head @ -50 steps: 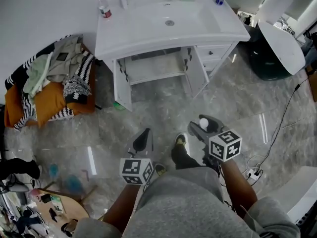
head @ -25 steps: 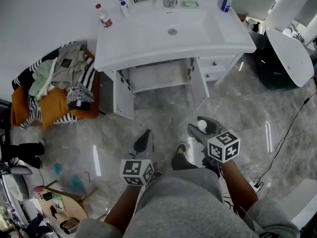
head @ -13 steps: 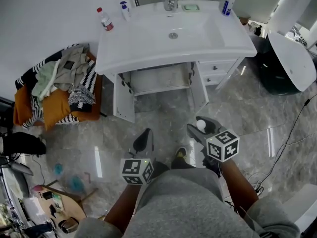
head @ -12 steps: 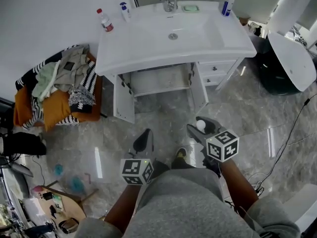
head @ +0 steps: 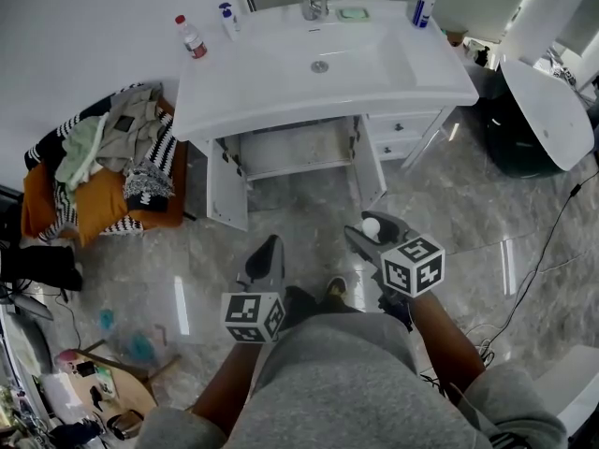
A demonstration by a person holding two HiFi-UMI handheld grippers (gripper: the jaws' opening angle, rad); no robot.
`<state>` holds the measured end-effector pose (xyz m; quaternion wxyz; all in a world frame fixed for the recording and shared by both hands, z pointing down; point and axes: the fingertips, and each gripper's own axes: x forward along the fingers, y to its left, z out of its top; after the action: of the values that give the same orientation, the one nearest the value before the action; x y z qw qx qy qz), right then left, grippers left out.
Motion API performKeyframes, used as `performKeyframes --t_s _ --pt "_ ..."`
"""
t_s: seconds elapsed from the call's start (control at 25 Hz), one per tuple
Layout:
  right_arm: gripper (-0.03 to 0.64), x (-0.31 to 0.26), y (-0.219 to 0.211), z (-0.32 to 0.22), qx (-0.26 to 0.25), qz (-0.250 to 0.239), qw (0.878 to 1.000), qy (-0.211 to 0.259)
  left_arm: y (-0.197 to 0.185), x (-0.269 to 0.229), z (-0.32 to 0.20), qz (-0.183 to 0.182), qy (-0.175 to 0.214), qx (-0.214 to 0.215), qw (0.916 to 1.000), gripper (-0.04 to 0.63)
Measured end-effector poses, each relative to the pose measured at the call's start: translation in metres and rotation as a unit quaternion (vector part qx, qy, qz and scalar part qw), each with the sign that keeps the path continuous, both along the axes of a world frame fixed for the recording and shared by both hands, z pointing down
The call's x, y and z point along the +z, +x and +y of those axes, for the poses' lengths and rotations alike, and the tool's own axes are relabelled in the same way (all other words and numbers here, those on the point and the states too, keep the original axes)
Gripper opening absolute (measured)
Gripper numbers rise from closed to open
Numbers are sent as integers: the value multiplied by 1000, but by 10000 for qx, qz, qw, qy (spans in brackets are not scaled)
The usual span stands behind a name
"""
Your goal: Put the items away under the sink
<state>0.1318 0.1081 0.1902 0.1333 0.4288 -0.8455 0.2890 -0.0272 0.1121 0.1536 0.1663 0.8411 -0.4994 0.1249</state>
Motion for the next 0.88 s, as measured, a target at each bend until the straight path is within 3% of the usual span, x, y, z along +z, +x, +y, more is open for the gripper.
performKeyframes --t_s 0.88 --pt "213 9 -36 -39 -160 54 9998 -66 -39 10 -42 28 -57 -370 9993 12"
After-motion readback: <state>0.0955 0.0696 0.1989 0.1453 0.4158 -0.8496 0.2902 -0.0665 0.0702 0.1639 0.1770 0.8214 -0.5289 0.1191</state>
